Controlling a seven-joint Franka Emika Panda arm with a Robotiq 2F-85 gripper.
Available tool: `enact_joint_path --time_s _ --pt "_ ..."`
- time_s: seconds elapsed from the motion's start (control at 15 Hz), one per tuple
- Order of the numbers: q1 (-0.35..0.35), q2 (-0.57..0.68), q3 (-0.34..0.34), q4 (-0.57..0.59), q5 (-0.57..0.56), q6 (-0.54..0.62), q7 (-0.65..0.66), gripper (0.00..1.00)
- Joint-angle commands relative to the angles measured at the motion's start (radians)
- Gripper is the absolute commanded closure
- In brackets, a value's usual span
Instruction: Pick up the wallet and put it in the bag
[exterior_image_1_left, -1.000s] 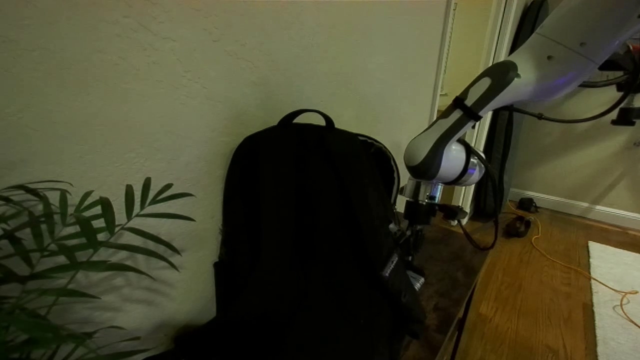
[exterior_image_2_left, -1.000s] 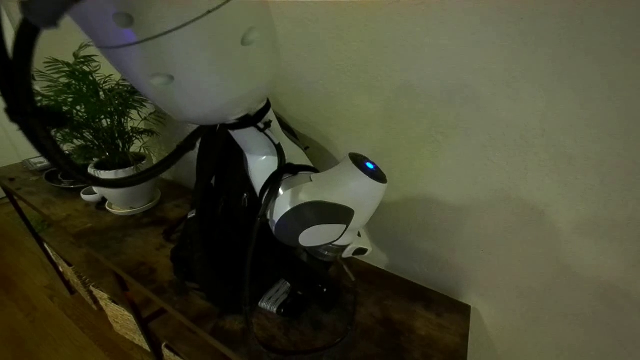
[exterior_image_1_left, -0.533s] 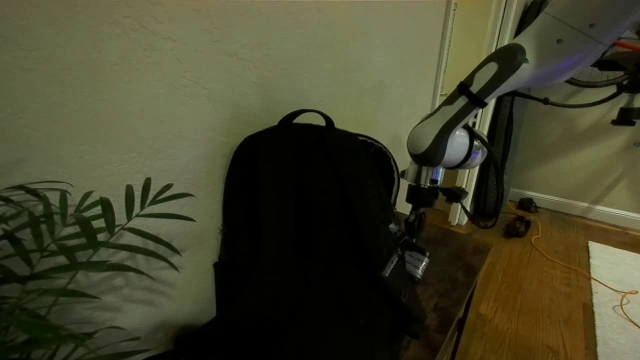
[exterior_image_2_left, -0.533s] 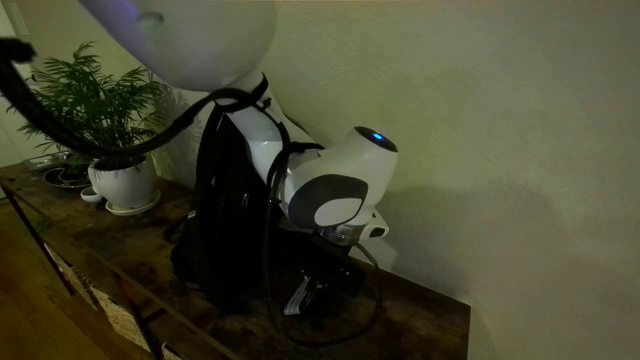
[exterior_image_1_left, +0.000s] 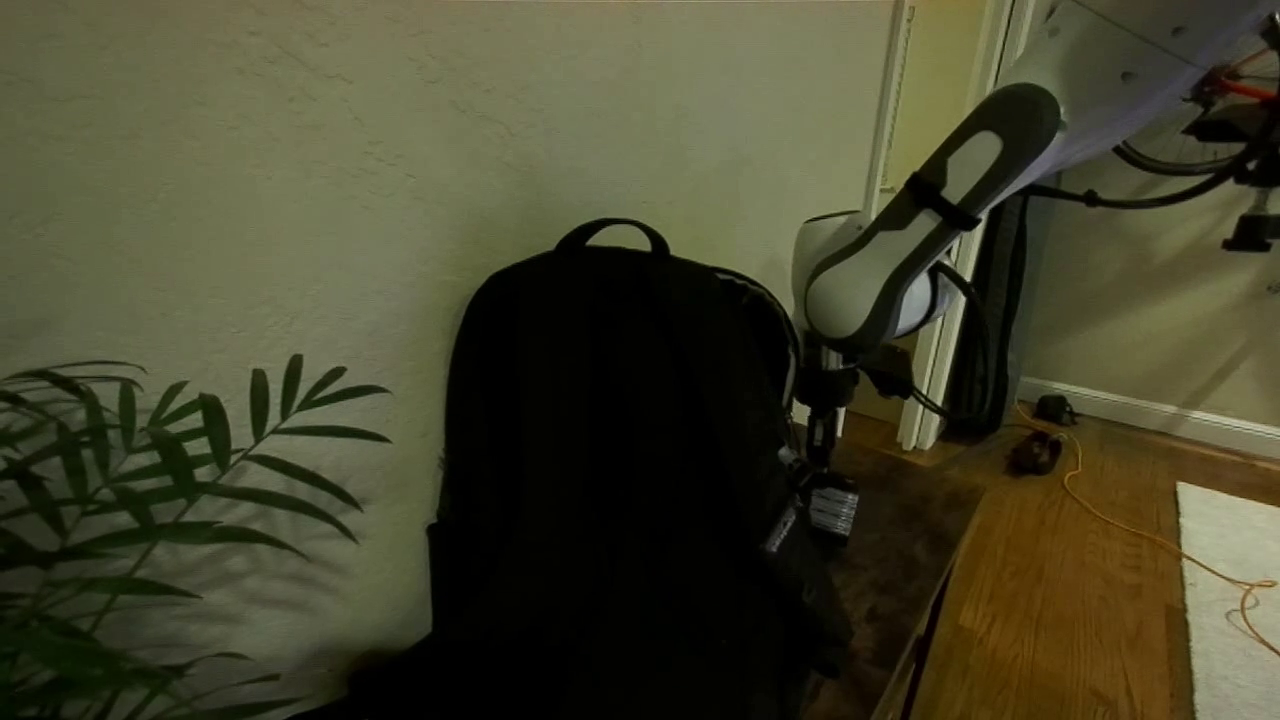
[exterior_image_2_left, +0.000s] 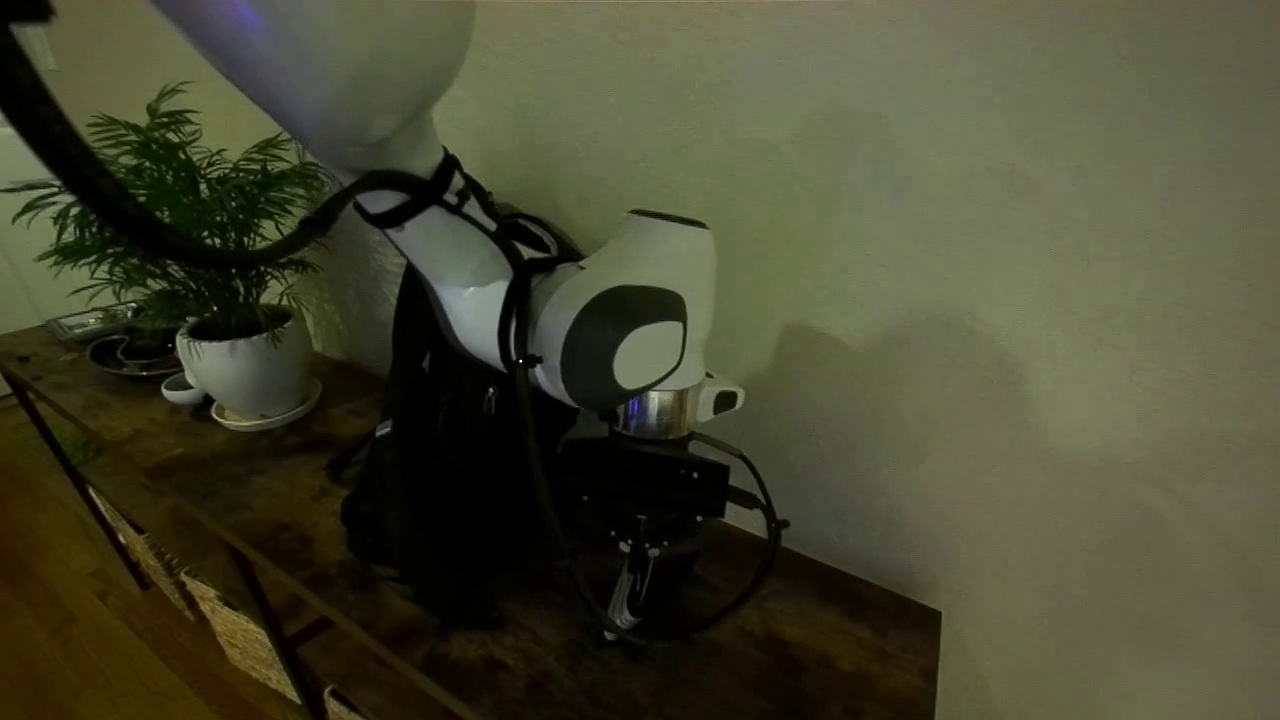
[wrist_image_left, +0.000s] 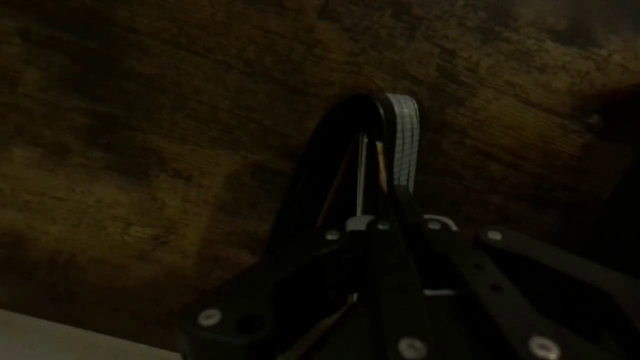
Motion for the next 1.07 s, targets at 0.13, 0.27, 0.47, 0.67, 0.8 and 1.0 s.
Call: enact_joint_path --time_s 0.13,0.27,0.47,0.67,0.8,1.0 --pt "0.138 -0.043 -0.081 -0.095 -0.170 0.103 0.112 0.98" --pt "0.166 -0.042 -0.093 -0.109 -0.208 0.118 0.140 0.98" --pt "0.183 -0.047 -0.098 -0.122 -0.233 0.116 0.161 0.97" --pt "0.178 -0.055 -0.092 -0.131 -0.231 0.113 0.164 0.69" --pt "0.169 -0.064 -0.082 -0.141 -0.219 0.109 0.162 0.58" --pt "0.156 -0.080 -0.064 -0.155 -0.200 0.109 0.157 0.40"
